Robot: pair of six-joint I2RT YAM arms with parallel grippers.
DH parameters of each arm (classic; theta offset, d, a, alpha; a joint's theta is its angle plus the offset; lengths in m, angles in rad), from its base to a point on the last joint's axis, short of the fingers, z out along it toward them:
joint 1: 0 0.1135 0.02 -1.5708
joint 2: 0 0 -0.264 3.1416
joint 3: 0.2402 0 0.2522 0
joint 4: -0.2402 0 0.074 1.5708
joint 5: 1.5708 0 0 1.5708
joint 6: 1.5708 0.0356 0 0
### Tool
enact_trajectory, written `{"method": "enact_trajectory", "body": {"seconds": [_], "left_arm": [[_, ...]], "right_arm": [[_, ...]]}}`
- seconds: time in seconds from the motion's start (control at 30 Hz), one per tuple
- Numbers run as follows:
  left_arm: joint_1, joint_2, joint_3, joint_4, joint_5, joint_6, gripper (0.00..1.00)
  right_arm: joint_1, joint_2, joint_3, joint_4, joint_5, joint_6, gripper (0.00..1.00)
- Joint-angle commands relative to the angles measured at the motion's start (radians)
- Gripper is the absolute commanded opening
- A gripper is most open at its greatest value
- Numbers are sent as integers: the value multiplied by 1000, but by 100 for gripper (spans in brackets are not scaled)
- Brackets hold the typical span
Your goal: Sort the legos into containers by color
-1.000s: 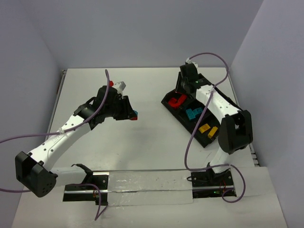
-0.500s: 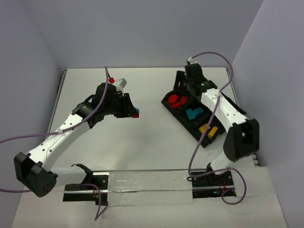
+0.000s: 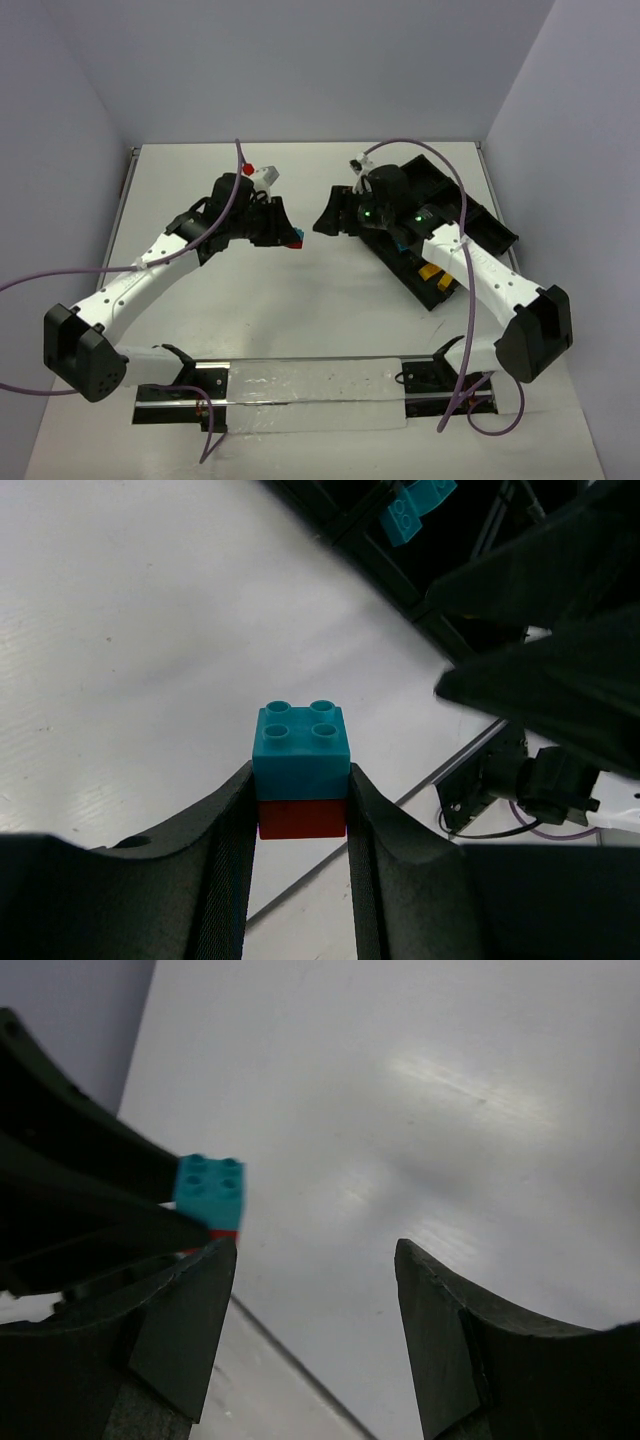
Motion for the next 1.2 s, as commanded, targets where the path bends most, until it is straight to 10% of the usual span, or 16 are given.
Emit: {"method": "enact_trajectory", "body": {"seconds": [0.0,0.47,0.8,0.97,1.17], "left_arm": [[2,-6,1,30,-28,30,0],[-10,263,-69,-132,-435,-83,0],[-61,389,-144,-14,-479,-138,2],[-89,404,-141,-24,-503,-139,27],[-102,390,-154,-32,-487,-142,82]], "right_arm": [[47,38,43,73,-95,146,73],[-42,-27,-6,-88,203,137,73],[-109,-102,-93,-92,248,128,74],[-109,-74,-96,-69,224,131,74],[-109,-60,-105,-54,211,126,74]]}}
